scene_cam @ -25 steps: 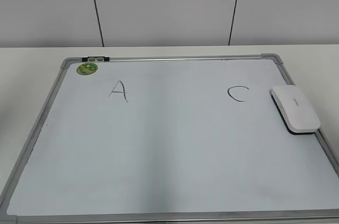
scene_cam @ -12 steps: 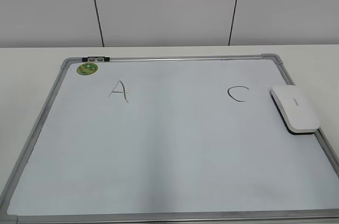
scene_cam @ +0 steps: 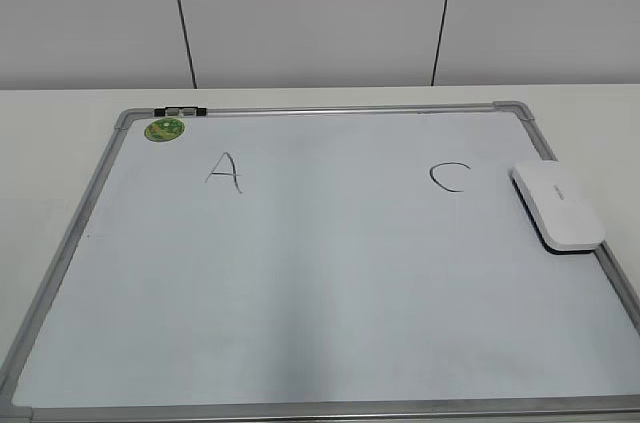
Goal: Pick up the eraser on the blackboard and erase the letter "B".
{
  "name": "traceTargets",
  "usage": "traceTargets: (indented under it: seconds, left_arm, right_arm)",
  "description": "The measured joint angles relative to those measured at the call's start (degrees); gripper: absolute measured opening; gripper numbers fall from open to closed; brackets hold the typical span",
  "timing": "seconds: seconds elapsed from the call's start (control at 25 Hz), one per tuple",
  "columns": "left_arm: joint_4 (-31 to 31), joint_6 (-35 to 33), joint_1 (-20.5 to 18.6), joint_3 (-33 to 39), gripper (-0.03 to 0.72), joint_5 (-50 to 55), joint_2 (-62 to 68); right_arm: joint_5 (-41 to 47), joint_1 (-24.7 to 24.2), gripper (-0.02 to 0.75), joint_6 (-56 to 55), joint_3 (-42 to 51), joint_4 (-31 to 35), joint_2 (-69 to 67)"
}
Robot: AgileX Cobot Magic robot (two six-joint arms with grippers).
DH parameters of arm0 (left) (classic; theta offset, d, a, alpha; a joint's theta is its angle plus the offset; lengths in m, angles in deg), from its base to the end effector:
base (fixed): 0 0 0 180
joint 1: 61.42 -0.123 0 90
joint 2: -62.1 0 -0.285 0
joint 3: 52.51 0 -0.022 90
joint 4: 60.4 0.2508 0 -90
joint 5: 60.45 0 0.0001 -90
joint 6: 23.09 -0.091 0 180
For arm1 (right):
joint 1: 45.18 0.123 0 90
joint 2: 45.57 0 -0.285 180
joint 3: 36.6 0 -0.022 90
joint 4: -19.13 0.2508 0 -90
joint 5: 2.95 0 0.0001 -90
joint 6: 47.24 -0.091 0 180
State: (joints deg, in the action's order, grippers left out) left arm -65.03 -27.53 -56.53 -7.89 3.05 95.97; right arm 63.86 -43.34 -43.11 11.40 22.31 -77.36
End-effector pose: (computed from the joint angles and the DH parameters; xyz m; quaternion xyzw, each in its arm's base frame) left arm 0.0599 -0.0117 0.2819 0.0716 0.9420 -0.0413 0.3252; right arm 0.0505 0.0063 0.2633 -0.0467 0.9563 0.0218 0.2877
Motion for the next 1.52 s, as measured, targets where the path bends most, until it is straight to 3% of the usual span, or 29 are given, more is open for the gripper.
traceTargets:
  seconds: [0.16,1.0,1.52]
  left_arm:
    - [0.1,0.0,0.1,3.2,0.369,-0.9,0.0]
    - [0.1,0.0,0.1,3.2,0.368,-1.0,-0.3]
    - [0.1,0.0,-4.4,3.2,0.368,-0.8,-19.5]
  right_arm:
    - [-1.9,0.0,0.589,-0.1,1.3,-0.2,0.0]
    - [-2.1,0.0,0.588,-0.3,1.3,-0.2,0.0]
    - [-2.0,-3.8,0.588,-0.4,1.3,-0.2,16.2]
